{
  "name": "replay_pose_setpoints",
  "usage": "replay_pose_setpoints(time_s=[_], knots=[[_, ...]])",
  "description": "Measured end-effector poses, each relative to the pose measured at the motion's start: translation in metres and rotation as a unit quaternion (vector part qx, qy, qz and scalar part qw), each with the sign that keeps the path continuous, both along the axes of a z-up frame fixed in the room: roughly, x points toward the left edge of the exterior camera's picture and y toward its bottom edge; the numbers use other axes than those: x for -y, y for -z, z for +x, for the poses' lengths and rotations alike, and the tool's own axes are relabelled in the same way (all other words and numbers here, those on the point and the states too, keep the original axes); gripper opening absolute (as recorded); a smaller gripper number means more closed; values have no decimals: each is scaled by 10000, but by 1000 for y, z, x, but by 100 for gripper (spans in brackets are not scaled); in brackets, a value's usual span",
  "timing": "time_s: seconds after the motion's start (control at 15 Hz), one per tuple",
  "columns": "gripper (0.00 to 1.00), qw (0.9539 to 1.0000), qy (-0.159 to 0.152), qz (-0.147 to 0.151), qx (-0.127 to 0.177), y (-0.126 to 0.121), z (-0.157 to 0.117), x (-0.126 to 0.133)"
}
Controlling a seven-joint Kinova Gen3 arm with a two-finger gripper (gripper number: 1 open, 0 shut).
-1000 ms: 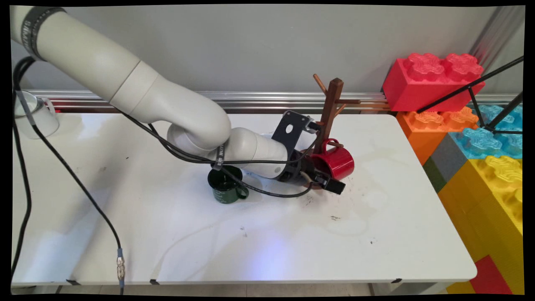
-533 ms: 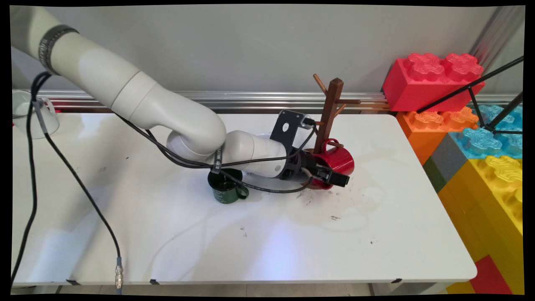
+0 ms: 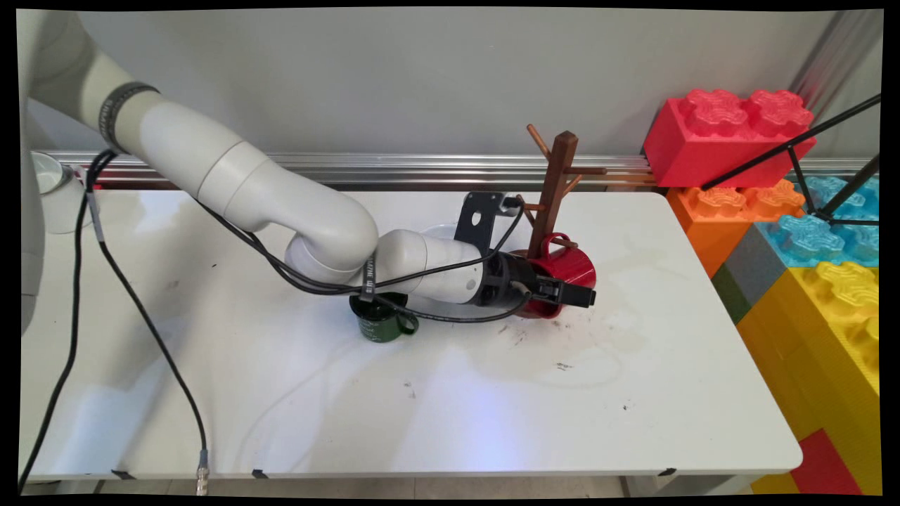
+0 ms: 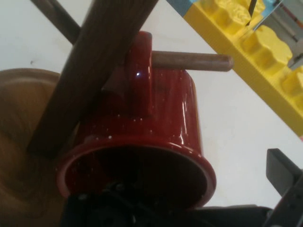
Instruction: Pick up the red mug from the rack
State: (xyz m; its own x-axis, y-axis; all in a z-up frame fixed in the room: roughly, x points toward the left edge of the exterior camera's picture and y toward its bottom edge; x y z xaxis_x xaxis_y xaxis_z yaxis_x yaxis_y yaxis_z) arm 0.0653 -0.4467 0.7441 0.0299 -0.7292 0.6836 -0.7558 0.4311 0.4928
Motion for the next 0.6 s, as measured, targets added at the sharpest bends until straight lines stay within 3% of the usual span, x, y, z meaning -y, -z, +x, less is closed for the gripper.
replay_pose_setpoints(time_s=[0.6], knots=[[100,9975,-214,269,-613,14,1,1]])
